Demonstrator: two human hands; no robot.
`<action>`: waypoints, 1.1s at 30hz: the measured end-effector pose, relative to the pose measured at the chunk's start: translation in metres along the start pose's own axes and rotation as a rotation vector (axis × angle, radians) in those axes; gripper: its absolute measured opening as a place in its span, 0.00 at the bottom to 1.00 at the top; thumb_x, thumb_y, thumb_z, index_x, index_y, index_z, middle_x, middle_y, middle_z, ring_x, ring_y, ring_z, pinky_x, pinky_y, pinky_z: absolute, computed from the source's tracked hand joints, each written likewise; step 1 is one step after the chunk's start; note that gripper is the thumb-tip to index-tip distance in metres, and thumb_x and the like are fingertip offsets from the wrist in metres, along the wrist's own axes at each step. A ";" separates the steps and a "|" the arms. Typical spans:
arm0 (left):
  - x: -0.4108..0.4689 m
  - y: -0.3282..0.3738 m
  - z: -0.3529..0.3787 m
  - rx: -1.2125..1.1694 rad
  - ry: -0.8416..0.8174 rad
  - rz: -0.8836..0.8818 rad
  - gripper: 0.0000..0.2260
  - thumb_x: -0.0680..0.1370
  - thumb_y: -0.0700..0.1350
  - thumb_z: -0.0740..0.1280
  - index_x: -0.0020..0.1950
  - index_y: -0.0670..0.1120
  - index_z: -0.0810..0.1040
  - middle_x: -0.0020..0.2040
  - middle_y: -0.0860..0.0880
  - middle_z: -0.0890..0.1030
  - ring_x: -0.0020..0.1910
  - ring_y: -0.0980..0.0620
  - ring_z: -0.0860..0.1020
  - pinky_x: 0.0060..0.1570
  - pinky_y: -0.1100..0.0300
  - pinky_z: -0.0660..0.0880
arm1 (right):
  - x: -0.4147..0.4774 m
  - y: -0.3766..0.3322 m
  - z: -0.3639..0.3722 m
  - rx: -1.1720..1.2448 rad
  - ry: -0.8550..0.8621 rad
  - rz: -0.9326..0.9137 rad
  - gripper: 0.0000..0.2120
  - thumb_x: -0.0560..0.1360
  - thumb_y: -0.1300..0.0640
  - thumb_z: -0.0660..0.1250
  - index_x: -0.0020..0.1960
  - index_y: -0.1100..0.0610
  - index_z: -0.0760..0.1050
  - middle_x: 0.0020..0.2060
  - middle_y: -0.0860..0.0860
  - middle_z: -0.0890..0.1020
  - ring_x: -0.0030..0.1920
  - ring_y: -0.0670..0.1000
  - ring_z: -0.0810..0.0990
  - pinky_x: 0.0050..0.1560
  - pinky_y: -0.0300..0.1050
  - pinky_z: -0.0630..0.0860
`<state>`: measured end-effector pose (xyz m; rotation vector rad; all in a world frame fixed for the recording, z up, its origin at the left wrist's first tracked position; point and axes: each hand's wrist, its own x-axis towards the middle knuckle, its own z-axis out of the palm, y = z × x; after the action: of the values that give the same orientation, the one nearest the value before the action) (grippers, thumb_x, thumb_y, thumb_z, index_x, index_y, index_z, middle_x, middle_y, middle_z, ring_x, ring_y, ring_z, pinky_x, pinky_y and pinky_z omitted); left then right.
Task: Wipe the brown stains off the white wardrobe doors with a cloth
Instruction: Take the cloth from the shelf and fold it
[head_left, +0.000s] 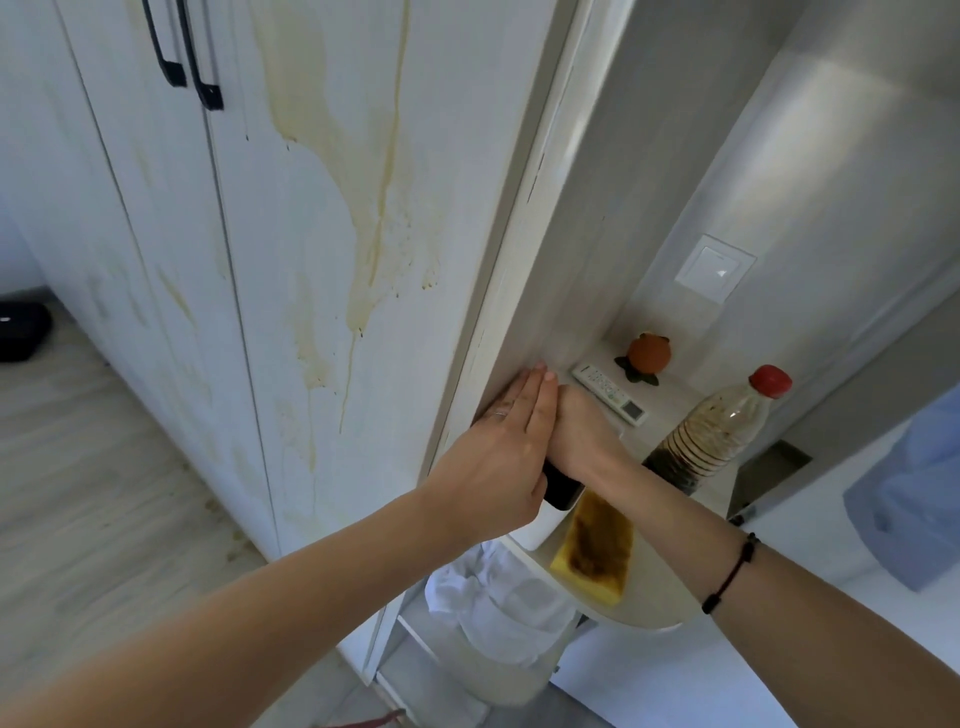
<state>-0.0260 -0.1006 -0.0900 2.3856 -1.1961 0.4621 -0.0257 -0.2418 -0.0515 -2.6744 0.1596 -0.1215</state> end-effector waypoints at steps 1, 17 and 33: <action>0.000 0.000 -0.001 -0.002 0.010 0.004 0.34 0.78 0.44 0.55 0.80 0.33 0.47 0.80 0.35 0.53 0.80 0.41 0.53 0.78 0.55 0.51 | 0.000 0.000 -0.004 0.133 0.003 0.036 0.13 0.78 0.52 0.64 0.36 0.45 0.78 0.29 0.46 0.80 0.32 0.45 0.81 0.34 0.40 0.76; -0.005 0.012 -0.002 -0.070 -0.014 -0.128 0.29 0.77 0.51 0.63 0.75 0.39 0.64 0.69 0.40 0.74 0.61 0.43 0.78 0.54 0.56 0.77 | 0.010 -0.012 -0.027 1.064 0.114 0.164 0.10 0.75 0.48 0.70 0.39 0.53 0.80 0.31 0.51 0.74 0.28 0.48 0.70 0.24 0.38 0.62; -0.016 0.014 0.005 0.089 -0.091 -0.061 0.22 0.82 0.51 0.59 0.70 0.38 0.71 0.66 0.39 0.76 0.65 0.41 0.74 0.67 0.51 0.71 | 0.009 -0.004 0.000 0.877 0.298 0.346 0.22 0.77 0.43 0.64 0.27 0.49 0.69 0.24 0.49 0.69 0.21 0.49 0.65 0.23 0.37 0.60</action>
<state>-0.0455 -0.0997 -0.0981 2.5358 -1.1602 0.3989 -0.0167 -0.2392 -0.0490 -1.7165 0.5224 -0.3791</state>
